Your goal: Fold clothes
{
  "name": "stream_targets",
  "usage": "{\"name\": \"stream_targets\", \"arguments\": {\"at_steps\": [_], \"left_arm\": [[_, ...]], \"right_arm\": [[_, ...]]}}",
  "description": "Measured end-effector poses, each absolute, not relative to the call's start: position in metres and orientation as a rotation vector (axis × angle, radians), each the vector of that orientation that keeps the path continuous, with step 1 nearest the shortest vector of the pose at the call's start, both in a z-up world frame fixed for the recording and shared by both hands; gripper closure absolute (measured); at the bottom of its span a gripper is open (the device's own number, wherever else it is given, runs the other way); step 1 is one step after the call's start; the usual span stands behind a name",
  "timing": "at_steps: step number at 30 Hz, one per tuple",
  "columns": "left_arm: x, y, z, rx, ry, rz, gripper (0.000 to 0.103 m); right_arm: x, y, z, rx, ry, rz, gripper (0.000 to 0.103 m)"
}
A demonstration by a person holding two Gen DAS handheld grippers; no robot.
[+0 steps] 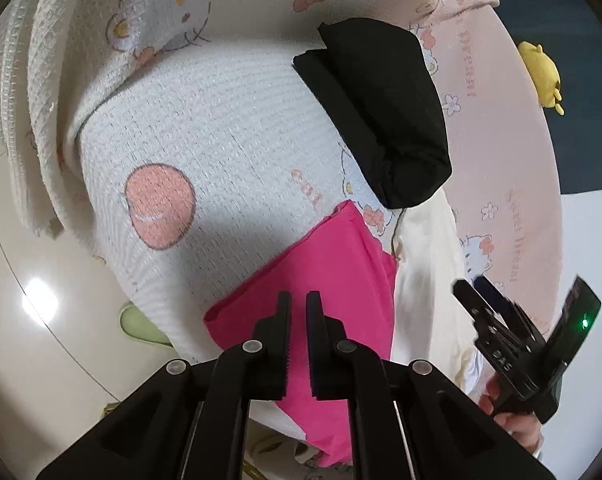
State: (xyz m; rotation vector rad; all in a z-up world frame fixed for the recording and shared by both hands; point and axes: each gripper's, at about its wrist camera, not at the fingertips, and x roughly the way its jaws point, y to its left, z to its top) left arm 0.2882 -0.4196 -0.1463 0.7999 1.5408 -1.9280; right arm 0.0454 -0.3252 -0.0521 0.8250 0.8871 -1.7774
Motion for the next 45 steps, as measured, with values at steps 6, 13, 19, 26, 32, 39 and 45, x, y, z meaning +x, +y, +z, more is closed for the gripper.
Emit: {"name": "stream_targets", "arguments": {"at_steps": [6, 13, 19, 26, 32, 39, 45], "left_arm": [[0.268, -0.417, -0.145, 0.794, 1.627, -1.945, 0.029], [0.229, -0.414, -0.108, 0.847, 1.405, -2.017, 0.029], [0.184, -0.413, -0.087, 0.941, 1.21, -1.982, 0.029], [0.1, -0.395, -0.058, 1.071, 0.927, -2.088, 0.029], [0.03, -0.369, -0.054, 1.148, 0.855, -2.13, 0.029], [-0.063, -0.331, -0.05, 1.256, 0.757, -2.183, 0.029], [-0.145, -0.286, -0.045, 1.325, 0.692, -2.3, 0.029]], "right_arm": [[0.016, -0.281, -0.037, 0.901, 0.786, -1.871, 0.044], [-0.023, -0.236, -0.027, 0.977, 0.668, -1.95, 0.044], [-0.063, -0.204, -0.025, 1.029, 0.571, -1.991, 0.044], [-0.11, -0.164, -0.024, 1.089, 0.453, -2.038, 0.044], [-0.16, -0.101, -0.029, 1.167, 0.336, -2.136, 0.044], [-0.219, -0.028, -0.035, 1.255, 0.19, -2.244, 0.044], [-0.244, 0.043, -0.058, 1.355, -0.032, -2.34, 0.044]]}}
